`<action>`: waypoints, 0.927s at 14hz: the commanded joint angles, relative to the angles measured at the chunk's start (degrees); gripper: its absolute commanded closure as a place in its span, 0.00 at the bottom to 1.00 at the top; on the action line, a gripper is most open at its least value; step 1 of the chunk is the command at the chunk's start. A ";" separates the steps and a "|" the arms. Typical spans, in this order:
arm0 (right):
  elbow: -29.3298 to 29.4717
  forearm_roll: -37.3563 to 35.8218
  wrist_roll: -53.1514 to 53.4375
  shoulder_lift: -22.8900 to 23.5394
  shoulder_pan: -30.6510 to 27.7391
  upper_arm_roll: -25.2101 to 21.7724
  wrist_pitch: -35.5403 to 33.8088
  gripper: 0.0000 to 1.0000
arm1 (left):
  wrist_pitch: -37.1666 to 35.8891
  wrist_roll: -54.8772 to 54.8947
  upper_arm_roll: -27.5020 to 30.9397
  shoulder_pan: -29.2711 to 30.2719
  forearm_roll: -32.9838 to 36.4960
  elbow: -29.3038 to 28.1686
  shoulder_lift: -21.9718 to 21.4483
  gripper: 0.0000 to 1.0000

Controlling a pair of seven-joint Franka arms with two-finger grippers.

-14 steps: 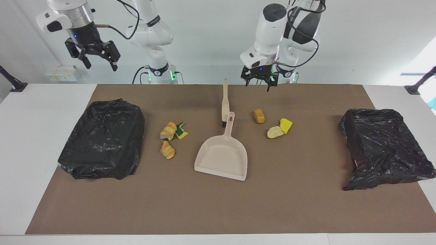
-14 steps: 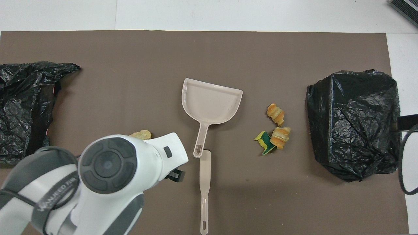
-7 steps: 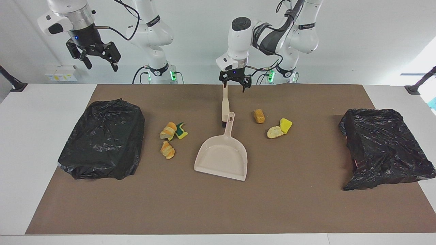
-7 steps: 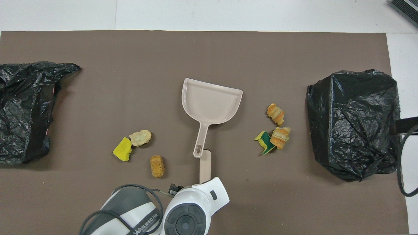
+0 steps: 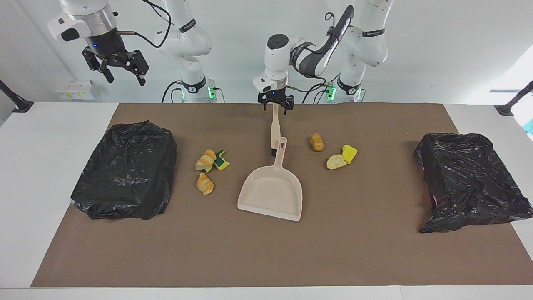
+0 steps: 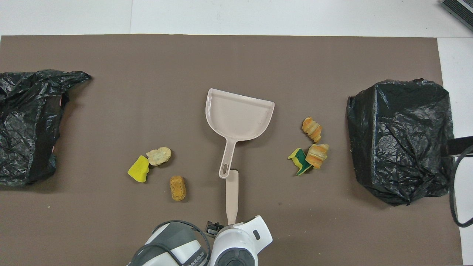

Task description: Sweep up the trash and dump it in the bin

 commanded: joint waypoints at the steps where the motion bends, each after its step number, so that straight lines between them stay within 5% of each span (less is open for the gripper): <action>1: -1.37 0.31 -1.69 -1.33 -0.97 0.27 -1.47 0.00 | 1.13 1.07 0.95 -0.65 -0.36 -1.57 -0.76 0.00; 7: -1.90 0.31 -1.52 -1.77 -0.88 0.35 -2.18 0.00 | 0.42 0.90 0.86 -0.83 -2.74 -2.36 -0.67 0.36; 8: -1.99 0.22 -0.91 -1.77 -0.79 0.35 -1.92 0.00 | 0.25 0.90 0.86 -0.83 -2.82 -2.54 -0.75 0.45; 11: -1.99 0.31 0.24 -1.77 -0.35 0.53 -1.83 0.00 | 0.25 0.90 0.86 -0.91 -2.82 -2.71 -0.84 0.95; 13: -2.08 0.22 0.06 -1.86 -0.35 0.53 -1.91 0.00 | -0.36 0.64 0.86 -0.83 -3.17 -2.19 -0.67 1.00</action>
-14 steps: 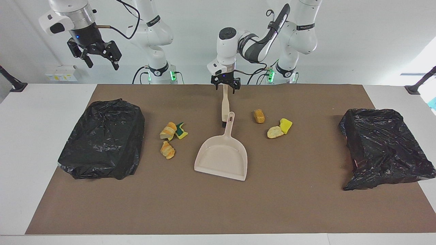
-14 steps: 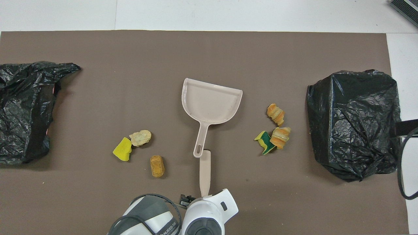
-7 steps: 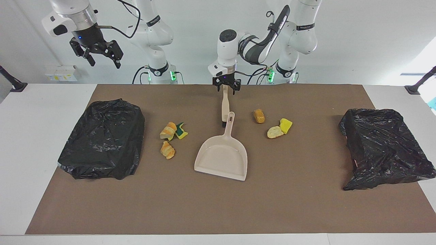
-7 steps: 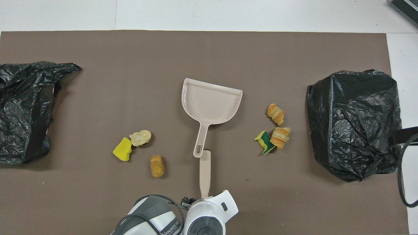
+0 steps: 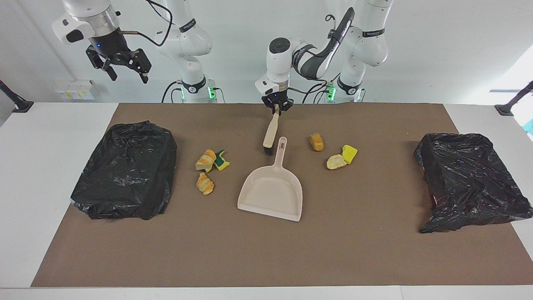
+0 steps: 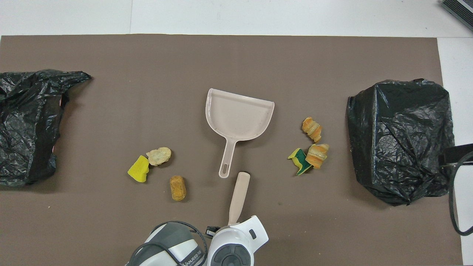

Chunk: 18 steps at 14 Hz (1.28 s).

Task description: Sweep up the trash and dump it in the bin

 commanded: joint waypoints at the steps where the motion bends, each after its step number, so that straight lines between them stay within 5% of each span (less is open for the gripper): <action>1: -1.63 0.31 -0.02 -1.37 -0.44 0.35 0.74 0.00 | -1.08 -0.45 0.81 -0.36 -1.58 -0.56 -0.68 1.00; 10: -1.98 0.31 0.15 -1.37 -0.26 0.43 0.21 0.00 | -17.60 -13.56 1.42 4.82 -4.22 1.91 -7.96 1.00; 13: -2.16 0.31 0.06 -1.46 -0.17 0.70 -0.22 0.00 | -20.85 -12.16 1.42 10.79 -3.61 2.60 -11.40 1.00; 18: -3.13 1.97 0.85 -1.03 2.71 1.49 1.00 0.00 | -22.71 0.82 1.34 21.24 0.52 5.07 -10.70 1.00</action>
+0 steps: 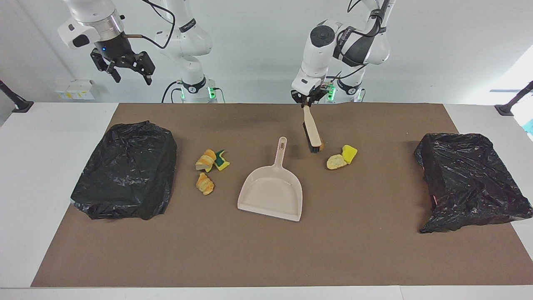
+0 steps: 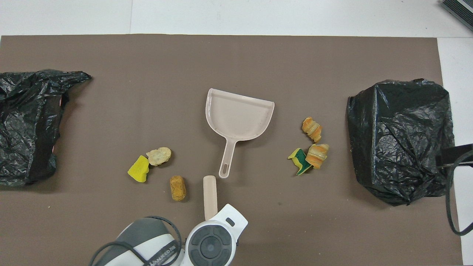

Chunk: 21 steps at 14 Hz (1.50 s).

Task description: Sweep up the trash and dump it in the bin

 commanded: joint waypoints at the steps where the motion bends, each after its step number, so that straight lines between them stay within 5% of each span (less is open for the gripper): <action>1: -2.02 1.77 3.38 -0.37 3.93 0.79 2.91 0.00 | -1.32 8.32 -0.61 6.56 1.24 0.62 0.48 1.00; 6: -2.64 6.06 20.69 6.03 13.79 0.96 13.28 0.00 | -0.10 15.80 -0.61 15.97 1.85 -1.31 0.40 1.00; 13: -1.67 6.87 40.82 22.81 27.31 1.05 29.01 0.00 | 4.90 21.98 -0.61 26.09 1.85 -10.61 -4.77 1.00; 18: -1.76 7.05 54.53 32.49 34.70 1.40 40.27 0.00 | 7.98 20.84 -0.61 28.74 1.85 -17.56 -9.18 1.00; 21: -2.29 7.05 55.08 33.47 36.03 1.40 40.91 0.00 | 9.14 18.83 -0.78 27.95 1.85 -18.89 -9.18 1.00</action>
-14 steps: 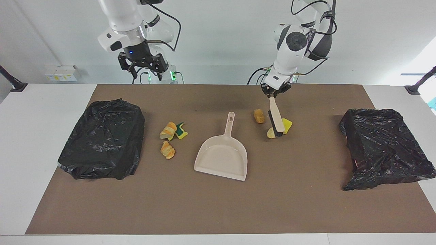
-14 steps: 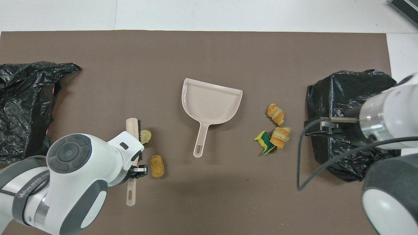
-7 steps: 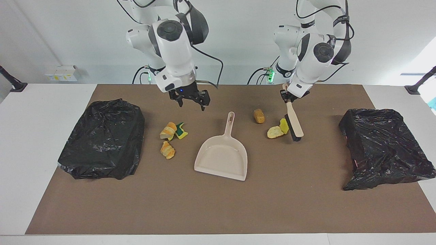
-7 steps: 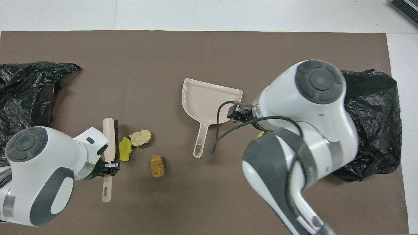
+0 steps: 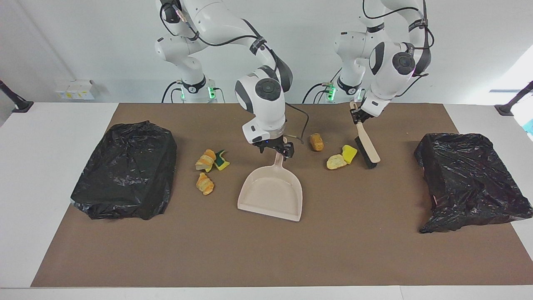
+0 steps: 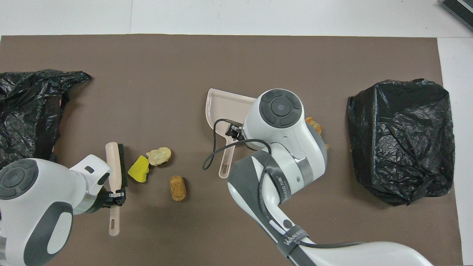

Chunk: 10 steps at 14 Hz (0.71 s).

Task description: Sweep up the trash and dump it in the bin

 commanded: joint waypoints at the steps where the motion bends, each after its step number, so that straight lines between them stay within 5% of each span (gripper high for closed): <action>1: -0.32 0.92 0.12 -0.28 -0.31 -0.12 0.00 0.00 | 1.85 -3.63 -0.93 -0.33 0.71 -2.45 -2.24 1.00; 5: -2.34 2.94 -2.42 -1.34 -0.05 -0.03 0.18 0.03 | 2.38 -11.89 -1.02 -6.74 0.62 -2.89 -1.89 1.00; 9: -2.44 3.98 -3.14 -1.34 0.30 -0.03 0.00 1.00 | 3.87 -17.60 -1.03 -10.96 -0.52 -2.89 -0.84 1.00; 10: -2.44 5.30 -3.22 -1.34 0.30 -0.03 0.09 1.00 | 4.57 -18.84 -1.02 -11.84 -1.65 -2.80 -0.49 1.00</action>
